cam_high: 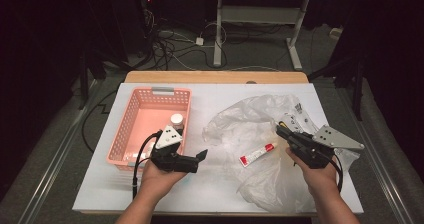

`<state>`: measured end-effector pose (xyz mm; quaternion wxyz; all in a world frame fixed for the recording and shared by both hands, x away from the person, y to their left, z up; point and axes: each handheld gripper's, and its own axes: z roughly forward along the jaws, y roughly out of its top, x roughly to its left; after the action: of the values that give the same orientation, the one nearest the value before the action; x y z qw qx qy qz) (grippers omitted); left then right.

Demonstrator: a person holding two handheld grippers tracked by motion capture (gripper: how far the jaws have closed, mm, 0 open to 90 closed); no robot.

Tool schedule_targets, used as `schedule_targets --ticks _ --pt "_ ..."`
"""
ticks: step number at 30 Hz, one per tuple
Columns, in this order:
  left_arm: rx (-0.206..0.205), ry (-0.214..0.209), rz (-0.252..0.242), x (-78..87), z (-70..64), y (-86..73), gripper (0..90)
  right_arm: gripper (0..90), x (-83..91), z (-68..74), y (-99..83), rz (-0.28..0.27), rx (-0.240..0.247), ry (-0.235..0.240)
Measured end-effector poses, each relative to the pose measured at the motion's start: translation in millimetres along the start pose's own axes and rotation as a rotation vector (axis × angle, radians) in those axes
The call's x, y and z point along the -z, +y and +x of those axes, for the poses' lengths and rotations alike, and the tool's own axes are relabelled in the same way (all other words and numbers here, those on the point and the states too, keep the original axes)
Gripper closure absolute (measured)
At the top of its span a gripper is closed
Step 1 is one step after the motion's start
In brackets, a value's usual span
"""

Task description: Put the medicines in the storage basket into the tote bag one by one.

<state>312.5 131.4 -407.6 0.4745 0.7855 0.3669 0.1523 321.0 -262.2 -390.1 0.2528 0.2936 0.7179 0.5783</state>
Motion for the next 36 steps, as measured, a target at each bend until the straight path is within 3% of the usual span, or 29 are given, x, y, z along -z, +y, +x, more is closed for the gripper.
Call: schedule_targets --ticks 25,36 --pt "0.089 0.16 -0.016 32.8 53.9 -9.4 0.0 90.0 0.7 -1.2 -1.8 0.003 0.0 0.007" --pt "0.115 0.195 -0.008 37.5 67.4 -14.7 0.0 90.0 2.0 -1.0 -1.8 0.004 0.001 0.003"
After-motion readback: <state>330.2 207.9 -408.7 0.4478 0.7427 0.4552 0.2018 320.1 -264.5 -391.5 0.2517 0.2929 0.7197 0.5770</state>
